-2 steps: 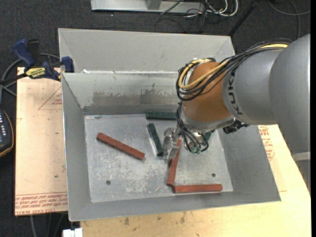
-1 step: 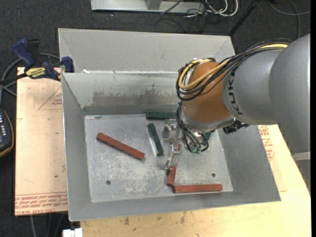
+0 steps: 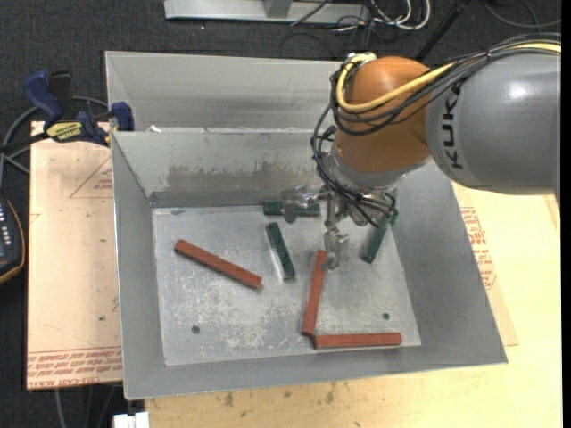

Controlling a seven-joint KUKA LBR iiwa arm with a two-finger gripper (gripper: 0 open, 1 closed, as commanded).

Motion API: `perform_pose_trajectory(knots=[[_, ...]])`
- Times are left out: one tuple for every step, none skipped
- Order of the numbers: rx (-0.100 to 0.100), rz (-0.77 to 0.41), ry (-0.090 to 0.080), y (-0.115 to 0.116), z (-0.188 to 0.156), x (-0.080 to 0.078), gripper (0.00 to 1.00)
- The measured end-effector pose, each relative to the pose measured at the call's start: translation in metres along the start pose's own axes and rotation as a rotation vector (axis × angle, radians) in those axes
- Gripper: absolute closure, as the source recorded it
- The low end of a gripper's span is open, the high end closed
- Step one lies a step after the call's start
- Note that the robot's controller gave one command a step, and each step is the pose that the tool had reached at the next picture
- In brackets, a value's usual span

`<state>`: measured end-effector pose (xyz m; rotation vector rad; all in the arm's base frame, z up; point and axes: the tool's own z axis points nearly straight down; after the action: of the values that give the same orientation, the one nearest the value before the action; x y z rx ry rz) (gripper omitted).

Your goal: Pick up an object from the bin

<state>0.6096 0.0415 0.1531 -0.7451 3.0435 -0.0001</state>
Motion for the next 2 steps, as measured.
perform_pose_trajectory(knots=[[-0.004,0.507,0.009,0.1091,0.0844,-0.0547,0.0],[-0.001,0.509,0.005,0.1061,0.082,-0.0553,1.0]])
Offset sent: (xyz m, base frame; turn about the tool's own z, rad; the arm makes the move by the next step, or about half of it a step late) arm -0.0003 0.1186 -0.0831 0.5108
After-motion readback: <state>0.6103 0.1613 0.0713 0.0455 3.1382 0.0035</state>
